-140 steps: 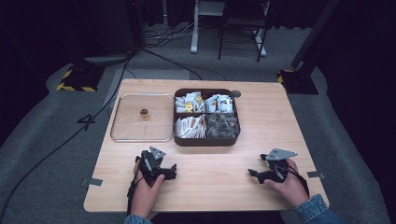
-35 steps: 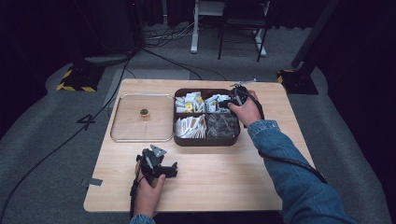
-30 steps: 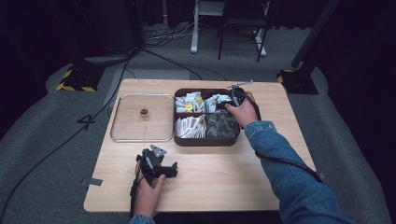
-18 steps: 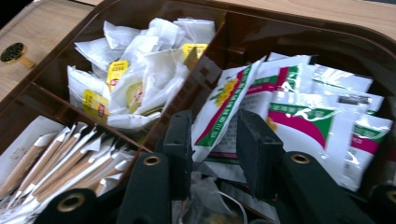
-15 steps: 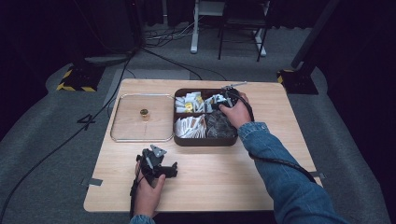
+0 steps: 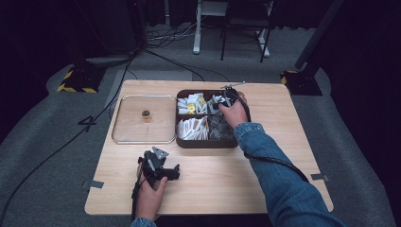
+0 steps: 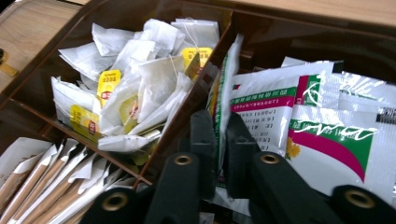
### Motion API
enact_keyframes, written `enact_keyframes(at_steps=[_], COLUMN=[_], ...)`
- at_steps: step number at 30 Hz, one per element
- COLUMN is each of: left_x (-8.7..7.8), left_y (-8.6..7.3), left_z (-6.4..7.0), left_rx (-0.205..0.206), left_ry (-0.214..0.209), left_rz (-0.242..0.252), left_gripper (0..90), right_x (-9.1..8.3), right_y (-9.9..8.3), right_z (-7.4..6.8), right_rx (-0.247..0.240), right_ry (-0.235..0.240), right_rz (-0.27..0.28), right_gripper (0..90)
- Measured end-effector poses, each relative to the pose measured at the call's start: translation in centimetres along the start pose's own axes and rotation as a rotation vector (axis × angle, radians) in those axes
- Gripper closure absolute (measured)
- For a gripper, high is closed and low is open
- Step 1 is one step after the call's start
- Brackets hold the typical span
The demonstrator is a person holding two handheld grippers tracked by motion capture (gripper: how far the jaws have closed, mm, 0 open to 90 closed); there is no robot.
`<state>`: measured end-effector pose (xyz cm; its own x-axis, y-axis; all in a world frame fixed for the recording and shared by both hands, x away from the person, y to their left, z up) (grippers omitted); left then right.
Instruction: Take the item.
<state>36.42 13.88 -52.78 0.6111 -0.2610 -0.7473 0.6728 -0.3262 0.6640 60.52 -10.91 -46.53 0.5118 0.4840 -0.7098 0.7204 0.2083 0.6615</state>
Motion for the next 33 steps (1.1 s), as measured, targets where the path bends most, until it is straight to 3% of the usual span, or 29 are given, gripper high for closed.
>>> enact_keyframes(at_steps=[7,13,25,33], left_x=[0.0,0.0,0.0,0.0], left_y=[0.0,0.0,0.0,0.0], left_z=[0.0,0.0,0.0,0.0], left_rx=[0.000,0.000,-0.004,0.001], left_ry=[0.000,0.000,-0.004,-0.003], left_rz=[0.000,0.000,-0.001,-0.003], left_gripper=[0.0,0.0,0.0,0.0], right_x=[-0.9,-2.3,-6.4,-9.4], right_y=[0.5,1.2,1.9,1.3], right_z=[-0.5,-0.4,0.3,-0.6], right_rx=[-0.047,-0.052,-0.014,-0.044], right_ry=[-0.014,0.000,0.075,0.163], right_rz=[0.024,0.055,0.104,0.119], right_gripper=[87.1,87.1,87.1,87.1])
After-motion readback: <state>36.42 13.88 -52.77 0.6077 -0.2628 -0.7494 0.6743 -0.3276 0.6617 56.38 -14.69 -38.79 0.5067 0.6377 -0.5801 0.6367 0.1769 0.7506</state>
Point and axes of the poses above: each handheld gripper's, and its own axes: x roughly forward along the jaws, y roughly out of its top, z roughly to its right, the point moved 3 cm from there along x, roughly forward along the jaws, and after that the axes turned 4 degrees about x, right-handed, at the moved point
